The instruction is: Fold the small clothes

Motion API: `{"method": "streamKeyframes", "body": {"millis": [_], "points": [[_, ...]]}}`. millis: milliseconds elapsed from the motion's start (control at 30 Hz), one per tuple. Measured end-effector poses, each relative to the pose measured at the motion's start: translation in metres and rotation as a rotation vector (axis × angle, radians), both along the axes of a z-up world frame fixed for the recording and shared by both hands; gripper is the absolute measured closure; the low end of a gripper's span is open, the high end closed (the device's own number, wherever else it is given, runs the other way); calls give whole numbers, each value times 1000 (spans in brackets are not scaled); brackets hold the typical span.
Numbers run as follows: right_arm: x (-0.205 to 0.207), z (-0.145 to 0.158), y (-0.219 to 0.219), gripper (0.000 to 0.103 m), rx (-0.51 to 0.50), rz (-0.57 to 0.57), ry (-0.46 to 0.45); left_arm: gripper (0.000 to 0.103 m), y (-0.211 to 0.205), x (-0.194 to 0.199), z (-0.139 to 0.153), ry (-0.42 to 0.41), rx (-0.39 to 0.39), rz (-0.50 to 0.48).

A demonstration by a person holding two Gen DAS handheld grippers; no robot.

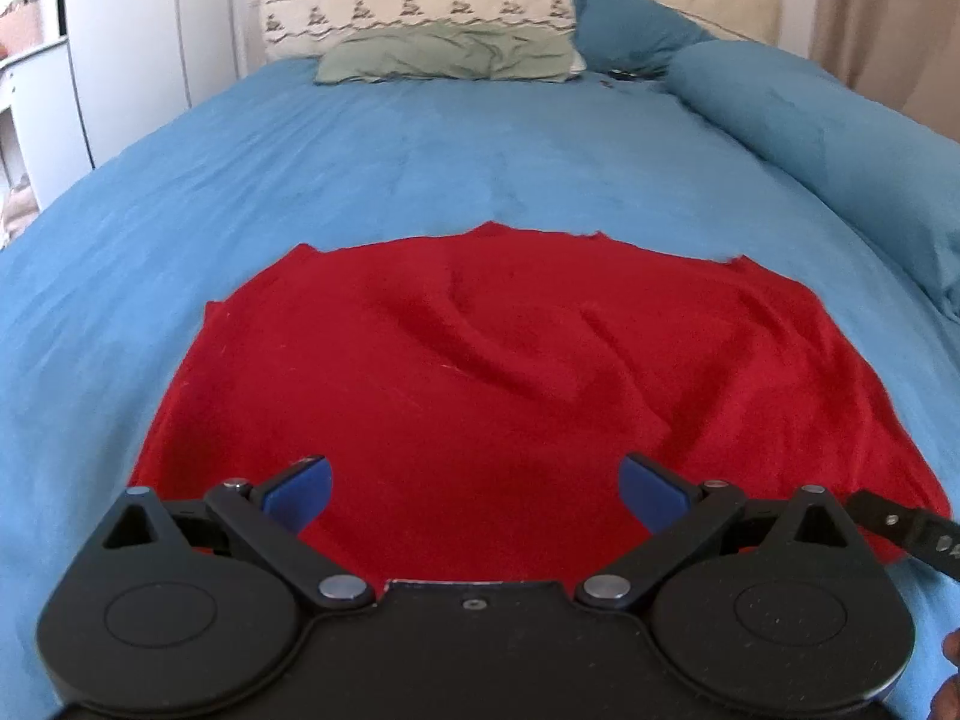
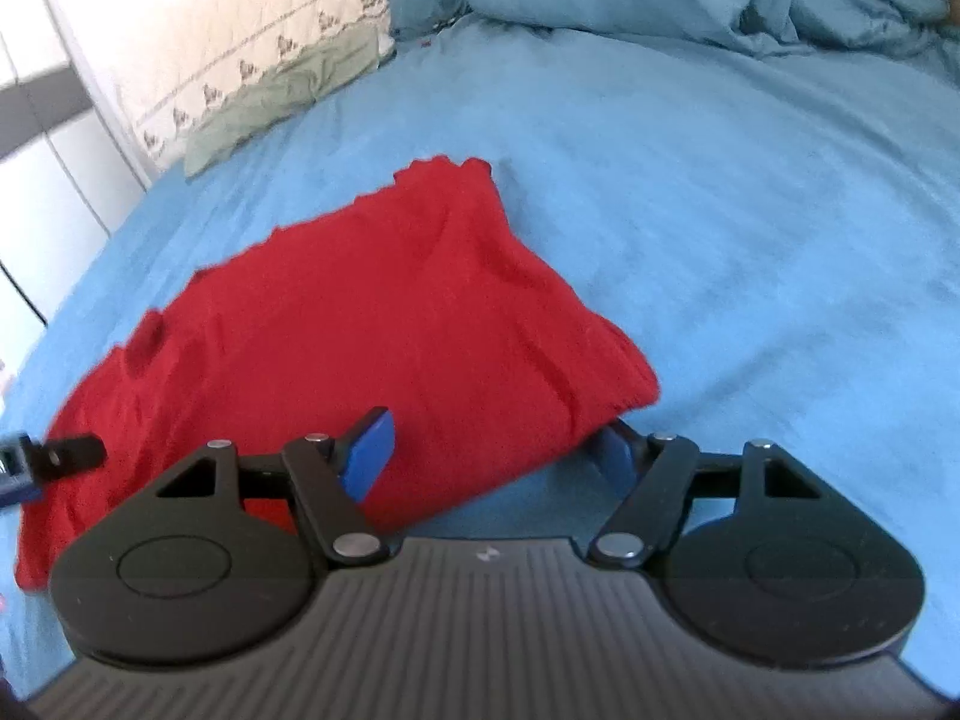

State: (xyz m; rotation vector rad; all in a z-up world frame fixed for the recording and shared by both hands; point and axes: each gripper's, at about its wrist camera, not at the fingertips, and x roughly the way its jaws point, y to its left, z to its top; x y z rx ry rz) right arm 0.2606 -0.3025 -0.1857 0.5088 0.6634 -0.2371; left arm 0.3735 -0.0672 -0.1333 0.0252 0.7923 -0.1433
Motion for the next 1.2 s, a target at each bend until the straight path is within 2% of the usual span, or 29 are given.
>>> {"method": "streamKeyframes", "body": {"millis": [67, 133, 200, 300, 400, 467, 633, 733, 833, 900, 967, 1033, 1100, 1200], "points": [[4, -3, -8, 22, 60, -34, -24, 0, 3, 9, -4, 9, -1, 17], [10, -3, -14, 34, 94, -54, -34, 0, 6, 19, -7, 22, 5, 36], [16, -2, -19, 64, 110, -55, -27, 0, 7, 26, -9, 30, 13, 58], [24, 3, -21, 75, 137, -43, -17, 0, 8, 38, -14, 45, 23, 75], [30, 15, -17, 79, 126, -31, -6, 0, 10, 51, -27, 121, -6, 88], [32, 29, -9, 80, 114, -9, -27, 0, 10, 57, -34, 138, 12, 81], [66, 87, 35, 81, 71, 106, -107, 1, 35, 57, -13, 141, 10, 64], [101, 127, 97, 81, 21, 288, -165, 1, 67, 51, 3, 109, 50, 86], [122, 148, 174, 82, -27, 530, -195, 1, 113, 40, 8, 103, 62, 113], [125, 144, 222, 82, -44, 693, -189, 1, 142, 31, 2, 125, 94, 124], [124, 125, 261, 82, -85, 804, -144, 1, 166, 21, -8, 152, 117, 126], [126, 96, 288, 82, -133, 827, -66, 1, 188, 11, -19, 184, 109, 131], [130, 68, 301, 82, -143, 823, 13, 1, 207, 1, -25, 197, 25, 119], [125, 58, 310, 78, -170, 851, 23, 1, 219, -6, -23, 196, -14, 113]]}}
